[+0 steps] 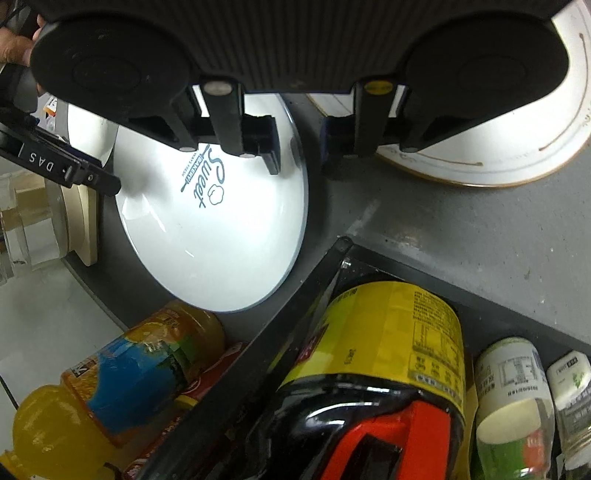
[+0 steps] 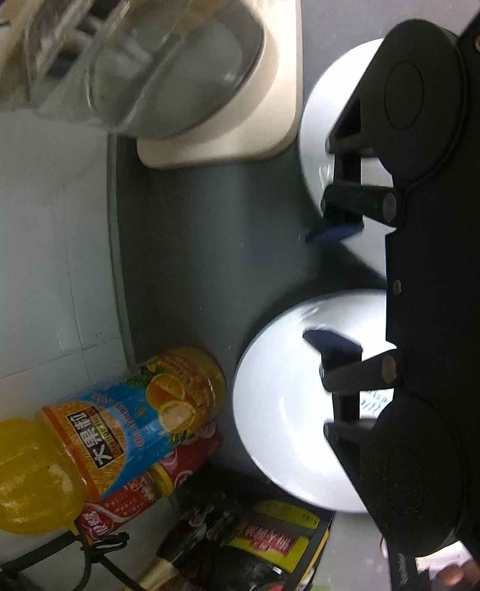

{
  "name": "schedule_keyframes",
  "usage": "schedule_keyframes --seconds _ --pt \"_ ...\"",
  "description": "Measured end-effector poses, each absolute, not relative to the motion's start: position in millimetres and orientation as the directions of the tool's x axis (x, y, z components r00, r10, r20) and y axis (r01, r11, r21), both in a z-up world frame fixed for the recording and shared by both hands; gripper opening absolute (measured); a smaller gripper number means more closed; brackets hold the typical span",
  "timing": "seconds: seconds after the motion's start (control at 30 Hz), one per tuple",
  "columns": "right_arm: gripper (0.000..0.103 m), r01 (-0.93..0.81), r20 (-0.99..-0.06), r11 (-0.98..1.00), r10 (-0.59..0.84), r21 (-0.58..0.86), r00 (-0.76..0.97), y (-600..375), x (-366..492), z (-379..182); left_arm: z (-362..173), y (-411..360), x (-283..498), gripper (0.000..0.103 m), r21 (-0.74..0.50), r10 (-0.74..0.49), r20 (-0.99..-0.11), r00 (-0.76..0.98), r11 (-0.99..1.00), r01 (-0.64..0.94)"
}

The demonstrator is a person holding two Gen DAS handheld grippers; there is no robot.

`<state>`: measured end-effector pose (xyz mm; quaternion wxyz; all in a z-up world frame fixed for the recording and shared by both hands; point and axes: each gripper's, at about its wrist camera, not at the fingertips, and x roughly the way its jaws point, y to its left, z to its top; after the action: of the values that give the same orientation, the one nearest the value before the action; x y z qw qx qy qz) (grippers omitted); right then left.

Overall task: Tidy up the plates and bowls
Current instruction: 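Close the right tool on the rim of the white 'Sweet' plate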

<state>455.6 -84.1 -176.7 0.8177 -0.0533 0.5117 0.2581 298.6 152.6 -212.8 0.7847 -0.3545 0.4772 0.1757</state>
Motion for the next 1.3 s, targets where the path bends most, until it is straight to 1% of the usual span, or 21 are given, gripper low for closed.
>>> schedule_keyframes --seconds 0.13,0.23,0.33,0.47,0.53,0.57,0.6,0.67,0.77,1.0,1.2,1.3 --pt "0.042 -0.499 -0.877 0.852 0.354 0.159 0.325 -76 462 -183 -215 152 299 0.016 -0.392 -0.064 -0.874 0.482 0.678 -0.622" --pt "0.042 -0.468 -0.892 0.864 0.347 0.185 0.289 -76 466 -191 -215 153 299 0.014 -0.397 -0.066 -0.874 0.480 0.668 -0.630" --pt "0.039 -0.469 -0.895 0.856 0.367 0.217 0.255 -75 464 -197 -217 154 298 0.014 -0.406 -0.070 -0.872 0.484 0.655 -0.637" --pt "0.031 -0.480 -0.910 0.844 0.368 0.241 0.191 -68 459 -204 -219 154 293 0.011 -0.424 -0.078 -0.866 0.494 0.637 -0.644" --pt "0.030 -0.485 -0.907 0.843 0.368 0.232 0.204 -67 455 -205 -221 154 293 0.010 -0.435 -0.088 -0.864 0.495 0.626 -0.647" --pt "0.028 -0.490 -0.907 0.840 0.368 0.231 0.203 -67 454 -204 -222 154 293 0.010 -0.438 -0.093 -0.865 0.494 0.622 -0.649" --pt "0.023 -0.492 -0.910 0.839 0.366 0.232 0.196 -68 453 -204 -222 154 294 0.010 -0.439 -0.097 -0.866 0.491 0.618 -0.652" --pt "0.020 -0.474 -0.906 0.840 0.383 0.262 0.177 -74 455 -202 -222 153 296 0.010 -0.434 -0.092 -0.869 0.486 0.615 -0.659" --pt "0.017 -0.477 -0.893 0.830 0.413 0.289 0.178 -83 453 -197 -220 152 297 0.010 -0.420 -0.072 -0.872 0.485 0.621 -0.662" --pt "0.010 -0.479 -0.856 0.796 0.492 0.369 0.158 -105 444 -185 -209 155 294 0.010 -0.434 -0.073 -0.861 0.503 0.620 -0.653" --pt "0.009 -0.473 -0.832 0.781 0.531 0.408 0.159 -114 436 -172 -201 154 282 0.010 -0.442 -0.071 -0.857 0.511 0.611 -0.657" --pt "0.009 -0.486 -0.838 0.778 0.524 0.398 0.152 -117 431 -166 -195 150 274 0.010 -0.441 -0.058 -0.854 0.517 0.609 -0.659"
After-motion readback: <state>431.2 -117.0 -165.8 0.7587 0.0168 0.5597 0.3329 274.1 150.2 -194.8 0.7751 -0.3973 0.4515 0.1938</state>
